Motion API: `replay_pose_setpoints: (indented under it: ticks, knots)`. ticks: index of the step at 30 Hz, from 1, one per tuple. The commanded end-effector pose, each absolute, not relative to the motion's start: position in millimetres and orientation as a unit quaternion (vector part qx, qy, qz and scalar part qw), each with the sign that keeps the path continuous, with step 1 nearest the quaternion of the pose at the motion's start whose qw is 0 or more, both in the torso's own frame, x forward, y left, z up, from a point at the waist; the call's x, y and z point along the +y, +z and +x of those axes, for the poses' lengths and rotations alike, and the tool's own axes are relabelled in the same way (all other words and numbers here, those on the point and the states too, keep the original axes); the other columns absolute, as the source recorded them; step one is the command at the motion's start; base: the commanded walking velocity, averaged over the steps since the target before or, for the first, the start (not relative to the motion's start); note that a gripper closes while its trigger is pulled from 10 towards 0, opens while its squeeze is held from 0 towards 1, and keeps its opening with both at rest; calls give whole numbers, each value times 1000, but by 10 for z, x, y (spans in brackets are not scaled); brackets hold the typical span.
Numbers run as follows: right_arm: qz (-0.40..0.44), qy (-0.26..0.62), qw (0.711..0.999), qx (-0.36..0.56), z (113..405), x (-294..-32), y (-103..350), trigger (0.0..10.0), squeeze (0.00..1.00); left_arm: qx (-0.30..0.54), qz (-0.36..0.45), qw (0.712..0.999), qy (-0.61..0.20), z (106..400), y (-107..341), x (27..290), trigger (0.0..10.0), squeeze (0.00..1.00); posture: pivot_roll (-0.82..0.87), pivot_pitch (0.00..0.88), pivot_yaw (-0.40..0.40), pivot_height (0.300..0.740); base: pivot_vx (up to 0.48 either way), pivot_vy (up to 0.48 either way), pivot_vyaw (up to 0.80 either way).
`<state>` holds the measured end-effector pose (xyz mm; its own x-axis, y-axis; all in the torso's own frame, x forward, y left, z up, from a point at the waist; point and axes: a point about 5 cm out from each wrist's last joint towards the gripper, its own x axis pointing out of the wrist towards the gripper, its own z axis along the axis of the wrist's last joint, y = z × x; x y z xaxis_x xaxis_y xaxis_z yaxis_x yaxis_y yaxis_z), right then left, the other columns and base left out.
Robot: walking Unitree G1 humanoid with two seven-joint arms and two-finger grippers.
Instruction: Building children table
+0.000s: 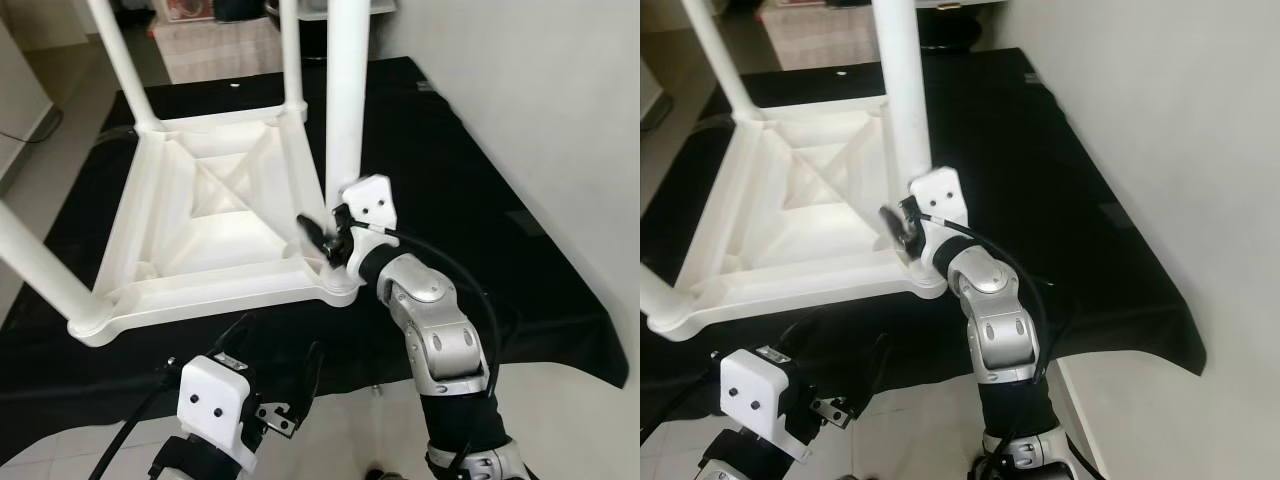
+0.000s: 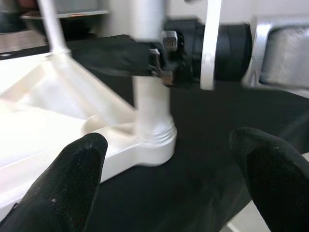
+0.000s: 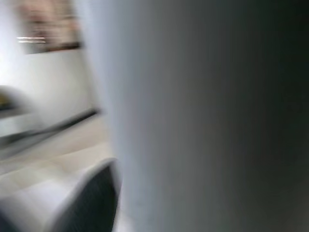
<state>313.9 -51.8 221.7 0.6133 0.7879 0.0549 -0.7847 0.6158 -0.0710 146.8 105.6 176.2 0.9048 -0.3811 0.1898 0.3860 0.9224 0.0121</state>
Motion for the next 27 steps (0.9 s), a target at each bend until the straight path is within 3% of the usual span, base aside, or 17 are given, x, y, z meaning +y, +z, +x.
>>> replay_pose_setpoints:
  ticks: [1, 3, 4, 5, 6, 7, 9, 15, 20, 21, 22, 27]
  knots:
    - [-35, 551, 830, -79, 3061, -384, 2364, 10000, 1000, -78, -15, 976, -203, 1455, 1711, 1045, 10000, 0, 40, 182, 5, 740, 0, 0, 0]
    - [-86, 602, 789, -86, 3070, -433, 2379, 10000, 1000, -78, -16, 976, -202, 1450, 1715, 1034, 10000, 0, 42, 187, 2, 740, 0, 0, 0]
    - [-86, 602, 789, -86, 3070, -433, 2379, 10000, 1000, -78, -16, 976, -202, 1450, 1715, 1034, 10000, 0, 42, 187, 2, 740, 0, 0, 0]
    - [-86, 602, 789, -86, 3070, -433, 2379, 10000, 12, -78, -16, 976, -202, 1450, 1715, 1034, 10000, 0, 42, 187, 2, 740, 0, 0, 0]
    - [-113, 632, 762, -86, 3108, -452, 2399, 10000, 12, -78, -16, 976, -201, 1440, 1718, 1027, 10000, 0, 49, 194, -1, 740, 0, 0, 0]
    - [-113, 632, 762, -86, 3108, -452, 2399, 10000, 12, -78, -16, 976, -201, 1440, 1718, 1027, 10000, 0, 49, 194, -1, 740, 0, 0, 0]
    - [-148, 673, 721, -73, 3188, -484, 2421, 10000, 0, -78, -18, 976, -200, 1417, 1726, 1015, 10000, 0, 54, 203, -2, 740, 0, 0, 0]
    - [-166, 683, 708, -62, 3307, -484, 2484, 10000, 0, -76, -19, 976, -202, 1383, 1735, 1005, 10000, 0, 48, 224, -3, 740, 0, 0, 0]
    - [-156, 722, 672, -59, 3406, -502, 2616, 10000, 0, -70, -21, 976, -204, 1347, 1733, 987, 10000, 0, 44, 234, 3, 740, 0, 0, 0]
    - [-155, 729, 663, -60, 3417, -506, 2632, 980, 0, -68, -22, 976, -204, 1337, 1734, 988, 10000, 0, 48, 243, 5, 740, 0, 0, 0]
    - [-153, 739, 653, -58, 3432, -509, 2641, 0, 0, -67, -22, 976, -204, 1330, 1735, 988, 10000, 0, 48, 243, 5, 740, 0, 0, 0]
    - [-149, 758, 632, -56, 3439, -511, 2650, 0, 0, -65, -22, 976, -205, 1310, 1742, 993, 10000, 0, 53, 251, 11, 740, 0, 0, 0]
